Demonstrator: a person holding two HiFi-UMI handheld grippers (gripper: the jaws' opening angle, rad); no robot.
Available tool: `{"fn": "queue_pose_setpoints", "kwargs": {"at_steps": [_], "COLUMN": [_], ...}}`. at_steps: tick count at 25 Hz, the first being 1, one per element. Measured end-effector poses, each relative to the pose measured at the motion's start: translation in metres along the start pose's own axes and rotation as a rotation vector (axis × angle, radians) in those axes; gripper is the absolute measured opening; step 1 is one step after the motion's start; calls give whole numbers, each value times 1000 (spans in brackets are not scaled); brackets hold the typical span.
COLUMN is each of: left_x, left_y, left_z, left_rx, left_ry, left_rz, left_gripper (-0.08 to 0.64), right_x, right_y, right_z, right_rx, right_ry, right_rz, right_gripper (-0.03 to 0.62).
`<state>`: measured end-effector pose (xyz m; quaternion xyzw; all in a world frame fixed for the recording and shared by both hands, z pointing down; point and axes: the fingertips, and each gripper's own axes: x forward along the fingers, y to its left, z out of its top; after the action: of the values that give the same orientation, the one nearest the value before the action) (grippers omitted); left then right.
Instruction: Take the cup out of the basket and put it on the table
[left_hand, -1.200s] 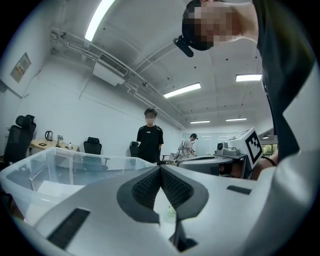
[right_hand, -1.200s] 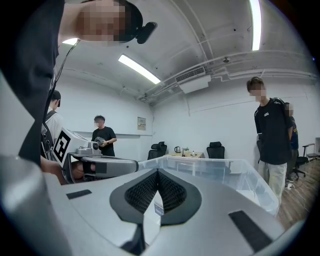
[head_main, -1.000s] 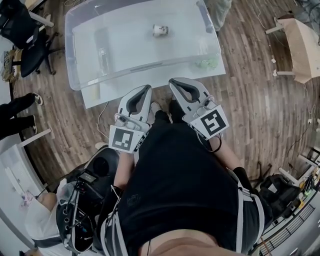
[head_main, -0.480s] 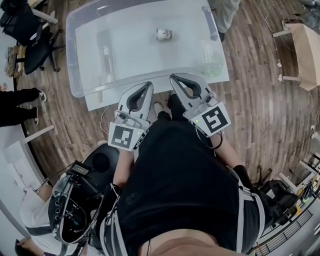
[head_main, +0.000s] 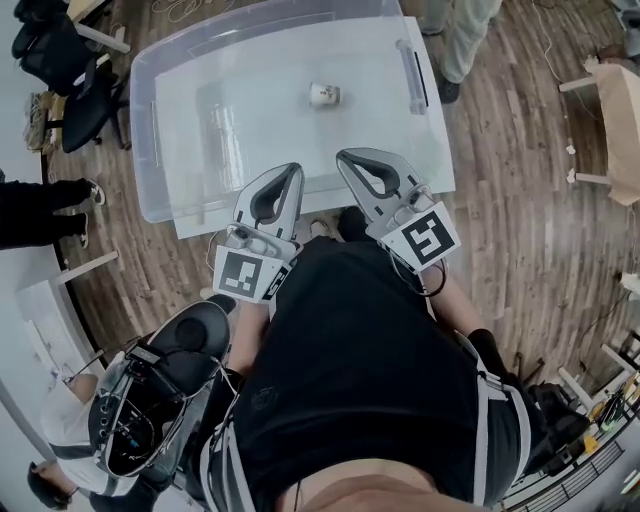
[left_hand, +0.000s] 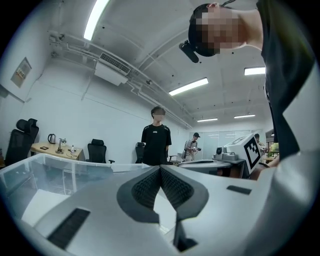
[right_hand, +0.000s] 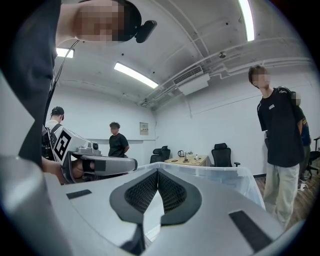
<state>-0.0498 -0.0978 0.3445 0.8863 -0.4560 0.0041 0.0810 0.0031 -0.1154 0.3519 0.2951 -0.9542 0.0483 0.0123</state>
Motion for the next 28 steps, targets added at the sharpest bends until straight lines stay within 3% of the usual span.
{"fn": "queue_pose_setpoints", "kwargs": {"at_steps": [7,13,21,23,28], "left_x": [33,38,42,44,44], "left_y": [-1,9,31,38,51], "left_z": [-1,-2,2,4,9], "left_rx": [-12,-16,-22,-22,-18], "left_ry": [10,27,26,24,7], "left_rz": [59,80,65,58,36], "left_gripper": [18,18,18,18,18], "right_x": [1,9,37,47,70], "right_y": [-33,-43,-53,-52,-52], "right_z": [-3,-6,-17,-24,-45], "right_rx": [33,52,1,-3,-72], "right_ry": [-3,0,104,154,291], "right_rz": [57,54,79,110,148], "right_gripper": [17,17,26,117,193]}}
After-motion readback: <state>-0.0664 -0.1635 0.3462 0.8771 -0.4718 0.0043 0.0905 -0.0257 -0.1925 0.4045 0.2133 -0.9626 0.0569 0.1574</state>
